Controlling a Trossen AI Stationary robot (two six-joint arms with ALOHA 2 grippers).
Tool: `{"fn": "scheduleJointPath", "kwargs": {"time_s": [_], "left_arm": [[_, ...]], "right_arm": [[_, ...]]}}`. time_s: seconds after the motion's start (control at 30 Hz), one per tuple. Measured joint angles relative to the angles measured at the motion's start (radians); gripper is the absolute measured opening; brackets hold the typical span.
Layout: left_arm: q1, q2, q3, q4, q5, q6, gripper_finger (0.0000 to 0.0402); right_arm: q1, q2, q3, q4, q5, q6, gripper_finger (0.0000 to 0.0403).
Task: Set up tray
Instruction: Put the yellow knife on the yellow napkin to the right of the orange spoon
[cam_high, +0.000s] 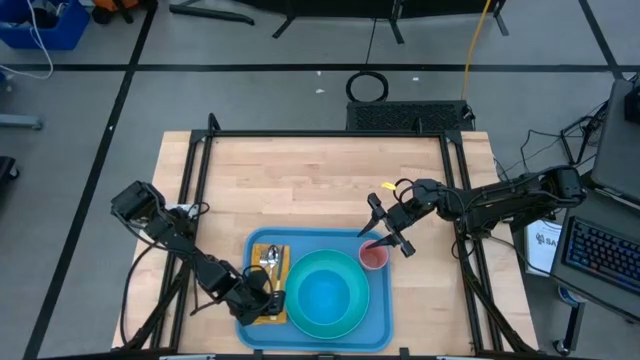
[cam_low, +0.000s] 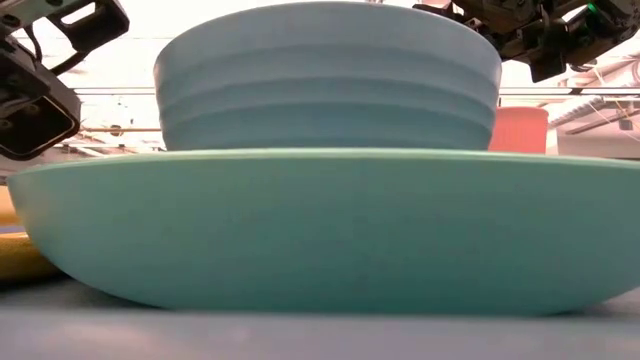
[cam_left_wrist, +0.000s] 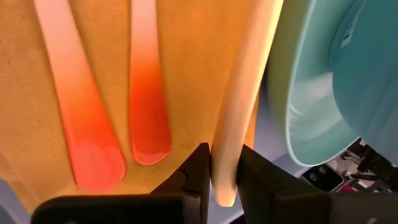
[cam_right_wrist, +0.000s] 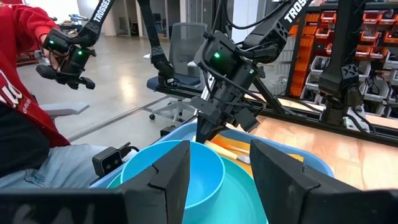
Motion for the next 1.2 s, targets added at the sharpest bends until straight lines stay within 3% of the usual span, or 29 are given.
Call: {"fn": "scheduleJointPath", "kwargs": {"time_s": [0.27, 0.57, 0.8, 1.0, 1.2], "left_arm": [[0.003, 0.000, 0.000, 0.029, -0.017, -0.005, 0.0079], [0.004, 0.000, 0.000, 0.029, -0.027, 0.008, 0.0063], [0.005, 0.000, 0.000, 0.029, -0.027, 0.027, 0.0084], [-0.008, 0.000, 0.000, 0.024, -0.030, 0.026, 0.0051], [-0.031, 0.000, -0.001, -0.001, -0.098, 0.005, 0.0051]], "right_arm": [[0.000, 0.000, 0.000, 0.000, 0.000, 0.000, 0.0155], [0.000, 0.000, 0.000, 0.000, 0.000, 0.000, 0.0155], [0.000, 0.000, 0.000, 0.000, 0.000, 0.001, 0.0155], [0.000, 0.000, 0.000, 0.000, 0.000, 0.001, 0.0155], [0.000, 0.000, 0.000, 0.000, 0.000, 0.001, 0.0155]]}}
